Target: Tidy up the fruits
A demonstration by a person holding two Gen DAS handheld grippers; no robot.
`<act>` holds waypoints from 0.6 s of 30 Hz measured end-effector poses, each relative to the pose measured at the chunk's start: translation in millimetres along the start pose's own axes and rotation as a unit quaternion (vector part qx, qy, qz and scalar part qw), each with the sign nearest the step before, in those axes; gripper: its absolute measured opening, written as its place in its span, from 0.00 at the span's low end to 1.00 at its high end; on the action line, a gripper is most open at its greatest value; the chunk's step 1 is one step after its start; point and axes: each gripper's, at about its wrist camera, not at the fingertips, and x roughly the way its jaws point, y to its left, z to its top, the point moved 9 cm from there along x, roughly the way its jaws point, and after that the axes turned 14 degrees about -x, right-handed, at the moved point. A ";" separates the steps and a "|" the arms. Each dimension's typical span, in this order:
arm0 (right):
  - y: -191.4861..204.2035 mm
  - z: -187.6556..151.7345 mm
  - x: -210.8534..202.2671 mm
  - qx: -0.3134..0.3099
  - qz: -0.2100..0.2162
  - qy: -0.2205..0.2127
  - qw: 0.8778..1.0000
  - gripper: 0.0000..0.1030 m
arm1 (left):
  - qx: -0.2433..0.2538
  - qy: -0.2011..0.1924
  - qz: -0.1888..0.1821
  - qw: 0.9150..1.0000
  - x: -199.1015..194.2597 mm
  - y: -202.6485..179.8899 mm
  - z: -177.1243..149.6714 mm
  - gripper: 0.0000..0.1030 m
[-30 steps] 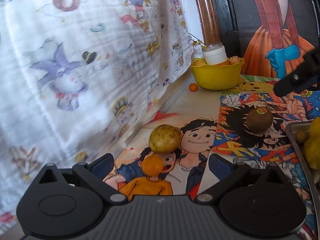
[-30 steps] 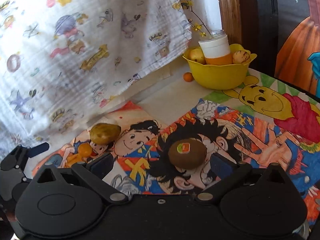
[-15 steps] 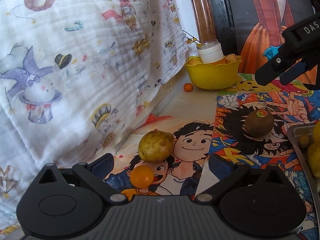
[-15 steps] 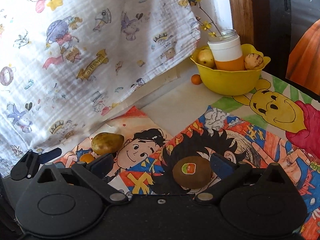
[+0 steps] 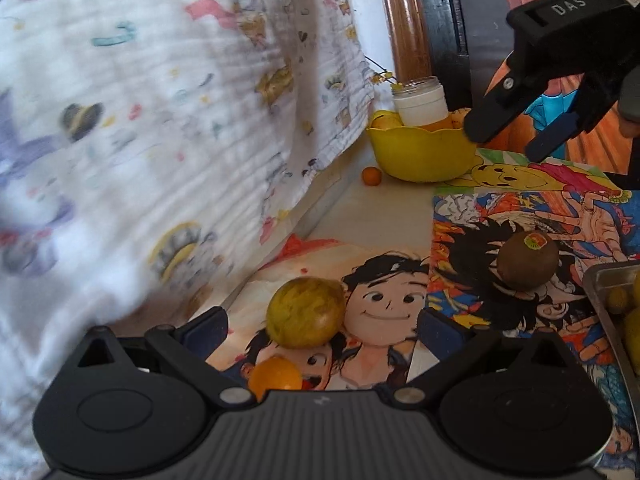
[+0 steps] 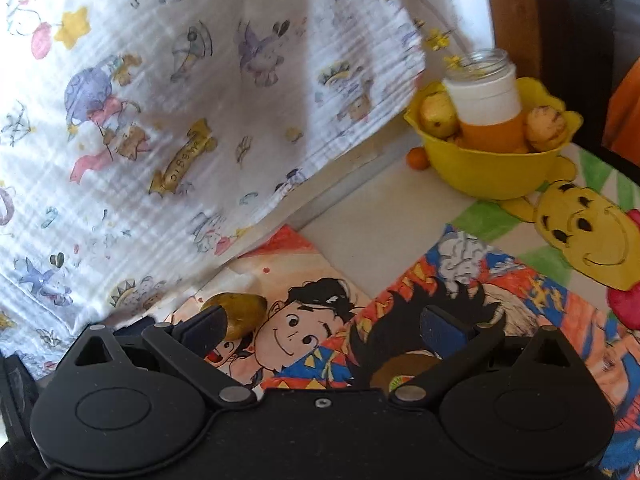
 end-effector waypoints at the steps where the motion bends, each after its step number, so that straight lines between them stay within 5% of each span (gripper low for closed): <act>1: -0.8 1.5 2.4 0.000 0.004 0.000 1.000 0.99 | 0.000 0.002 -0.006 1.000 2.4 -2.1 1.2 1.00; 18: -11.0 -4.4 17.9 -0.022 0.025 0.042 0.999 0.99 | -0.016 0.091 0.007 0.996 14.4 -4.2 1.9 1.00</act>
